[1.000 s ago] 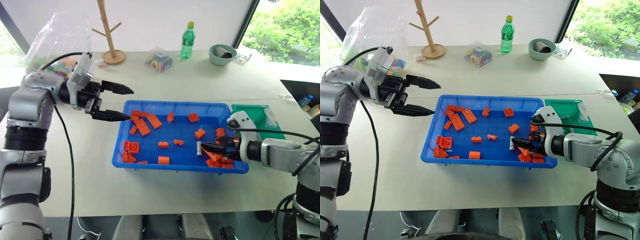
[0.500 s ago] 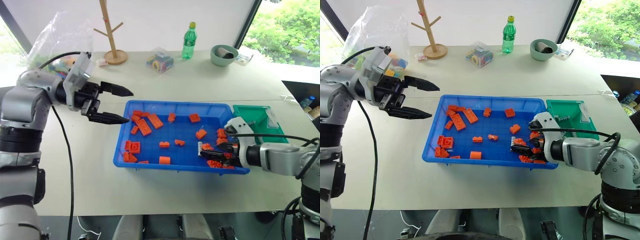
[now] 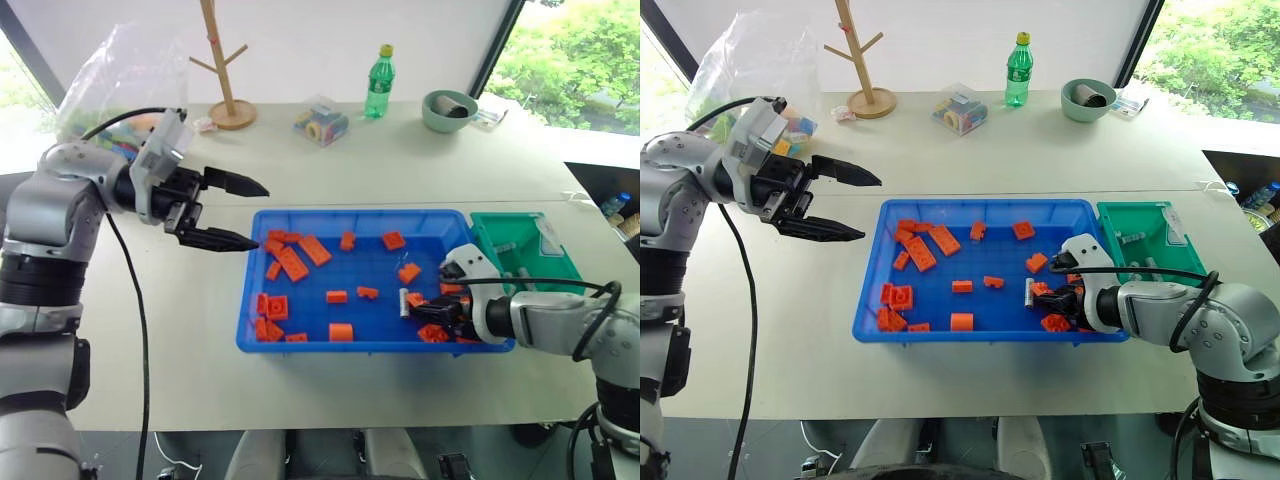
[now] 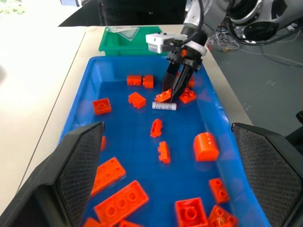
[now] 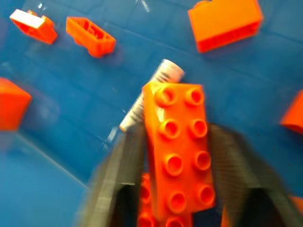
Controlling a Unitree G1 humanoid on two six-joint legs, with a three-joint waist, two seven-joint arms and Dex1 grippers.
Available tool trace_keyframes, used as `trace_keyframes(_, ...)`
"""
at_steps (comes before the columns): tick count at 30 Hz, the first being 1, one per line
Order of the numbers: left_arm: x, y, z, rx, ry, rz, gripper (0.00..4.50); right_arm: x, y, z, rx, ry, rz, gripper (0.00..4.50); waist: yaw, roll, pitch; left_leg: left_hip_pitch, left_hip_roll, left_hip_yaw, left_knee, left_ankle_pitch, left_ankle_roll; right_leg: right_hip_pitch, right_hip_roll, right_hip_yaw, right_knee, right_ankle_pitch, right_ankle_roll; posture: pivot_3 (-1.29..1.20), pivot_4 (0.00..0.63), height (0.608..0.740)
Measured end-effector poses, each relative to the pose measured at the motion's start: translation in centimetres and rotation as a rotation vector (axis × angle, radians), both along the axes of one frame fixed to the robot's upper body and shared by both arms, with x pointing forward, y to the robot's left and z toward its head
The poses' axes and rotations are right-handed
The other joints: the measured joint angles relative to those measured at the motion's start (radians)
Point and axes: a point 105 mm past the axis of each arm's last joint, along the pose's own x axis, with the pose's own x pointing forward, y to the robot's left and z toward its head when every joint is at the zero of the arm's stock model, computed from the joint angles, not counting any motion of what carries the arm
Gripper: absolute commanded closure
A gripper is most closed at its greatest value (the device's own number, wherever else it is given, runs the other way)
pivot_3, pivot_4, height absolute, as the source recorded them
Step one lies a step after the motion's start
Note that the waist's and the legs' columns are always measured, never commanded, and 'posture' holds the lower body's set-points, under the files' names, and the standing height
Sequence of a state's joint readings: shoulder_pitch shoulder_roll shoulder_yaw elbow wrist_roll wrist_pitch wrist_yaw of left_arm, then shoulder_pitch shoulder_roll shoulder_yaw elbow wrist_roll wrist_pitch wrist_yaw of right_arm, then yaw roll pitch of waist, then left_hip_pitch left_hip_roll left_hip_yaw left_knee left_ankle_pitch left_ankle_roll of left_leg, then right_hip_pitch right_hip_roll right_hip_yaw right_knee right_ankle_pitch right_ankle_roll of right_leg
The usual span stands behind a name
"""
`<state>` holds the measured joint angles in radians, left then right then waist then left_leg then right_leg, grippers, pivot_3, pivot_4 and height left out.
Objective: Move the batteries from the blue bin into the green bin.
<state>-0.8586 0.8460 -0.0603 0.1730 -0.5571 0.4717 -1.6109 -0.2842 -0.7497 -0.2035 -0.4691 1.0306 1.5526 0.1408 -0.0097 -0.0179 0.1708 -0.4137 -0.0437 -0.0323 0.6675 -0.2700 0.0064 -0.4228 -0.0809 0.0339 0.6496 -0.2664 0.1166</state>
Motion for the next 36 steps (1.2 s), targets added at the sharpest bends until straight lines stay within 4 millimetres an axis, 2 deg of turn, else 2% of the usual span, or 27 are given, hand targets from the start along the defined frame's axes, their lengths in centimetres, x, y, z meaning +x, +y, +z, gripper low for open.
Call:
trace_keyframes(5,0.0,0.0,0.0,0.0,-0.005,-0.001,0.0,0.2,0.1,0.5,-0.002,-0.004,0.014,3.51,-0.003,0.0,0.0,0.0,0.0,0.0,0.0,0.0,0.0,-0.001,0.0,0.0,0.0,0.0,0.0,0.0,0.15,0.727)
trace_keyframes(11,0.1,-0.3,-0.1,-0.009,-0.013,-0.011,0.0,3.2,0.1,3.9,-0.048,-0.18,-0.006,3.51,-0.006,0.0,0.0,0.0,0.001,0.0,0.0,0.0,0.0,-0.001,0.0,0.0,0.001,0.0,0.0,0.0,0.15,0.727)
trace_keyframes(13,0.1,-0.4,-0.2,-0.011,-0.011,-0.011,0.0,3.9,-0.2,3.9,-0.073,-0.202,-0.022,2.46,-0.005,0.0,0.0,0.0,0.001,0.0,-0.001,0.0,0.0,-0.001,0.001,0.0,0.001,0.0,0.0,0.0,0.15,0.727)
trace_keyframes(14,0.2,-0.3,-0.2,-0.011,-0.012,-0.01,0.0,4.4,-0.4,3.5,-0.087,-0.205,-0.037,2.15,-0.005,0.0,0.0,0.0,0.001,0.0,-0.001,0.0,0.0,-0.001,0.001,0.0,0.001,0.0,0.0,0.0,0.15,0.727)
trace_keyframes(16,0.2,-0.4,-0.2,-0.011,-0.013,-0.009,0.0,5.2,-0.9,2.6,-0.121,-0.205,-0.062,1.16,-0.005,0.0,0.0,0.0,0.001,0.0,-0.001,0.0,0.0,-0.001,0.001,0.0,0.001,0.0,0.0,0.0,0.15,0.727)
trace_keyframes(18,0.2,-0.4,-0.2,-0.011,-0.013,-0.008,0.0,5.7,-0.9,2.3,-0.13,-0.218,-0.067,1.16,-0.005,0.0,0.0,0.0,0.001,0.001,-0.001,0.0,0.0,-0.002,0.001,0.0,0.001,0.0,0.0,0.0,0.15,0.727)
trace_keyframes(21,0.2,-0.4,-0.2,-0.011,-0.014,-0.007,0.0,6.1,0.1,3.4,-0.089,-0.271,-0.026,1.16,-0.006,0.0,0.0,0.0,0.001,0.0,-0.001,0.0,0.0,-0.002,0.001,0.0,0.001,0.0,0.0,0.0,0.15,0.727)
trace_keyframes(25,0.2,-0.3,-0.2,-0.011,-0.013,-0.005,0.0,5.4,2.0,5.8,-0.021,-0.289,0.051,1.16,-0.008,0.0,0.0,0.0,0.001,0.0,-0.001,0.0,0.0,-0.002,0.001,0.0,0.001,0.0,0.0,0.0,0.15,0.727)
trace_keyframes(27,0.2,-0.3,-0.3,-0.011,-0.01,-0.004,0.0,4.8,3.2,6.1,0.025,-0.263,0.077,1.16,-0.007,0.0,0.0,0.0,0.002,0.0,-0.001,0.0,0.0,-0.002,0.001,0.0,0.001,0.0,0.0,0.0,0.15,0.727)
trace_keyframes(30,0.2,-0.3,-0.5,-0.009,-0.007,-0.001,0.0,3.3,4.7,4.4,0.052,-0.18,0.115,1.16,-0.002,0.0,0.0,0.0,0.002,-0.001,-0.001,0.0,0.0,-0.002,0.0,0.0,0.001,0.0,0.0,0.0,0.15,0.727)
trace_keyframes(32,0.2,-0.2,-0.5,-0.005,-0.006,0.005,0.0,2.1,5.4,2.5,0.05,-0.127,0.134,1.16,0.0,0.0,0.0,-0.001,0.001,0.0,-0.001,0.0,0.0,-0.002,-0.001,0.0,0.001,0.0,0.0,0.0,0.15,0.727)
trace_keyframes(34,0.3,-0.1,-0.6,-0.003,-0.006,0.006,0.0,1.7,5.7,1.5,0.046,-0.101,0.127,1.16,-0.004,0.0,0.0,-0.001,0.0,0.0,0.0,0.0,0.0,-0.002,-0.001,0.0,0.001,0.0,0.0,0.0,0.15,0.727)
trace_keyframes(36,0.3,-0.1,-0.6,-0.003,-0.006,0.006,0.0,1.9,5.6,1.5,0.036,-0.107,0.111,1.16,-0.007,0.0,0.0,0.0,0.0,0.0,0.0,0.0,0.0,-0.002,0.0,0.0,0.001,0.0,0.0,0.0,0.15,0.727)
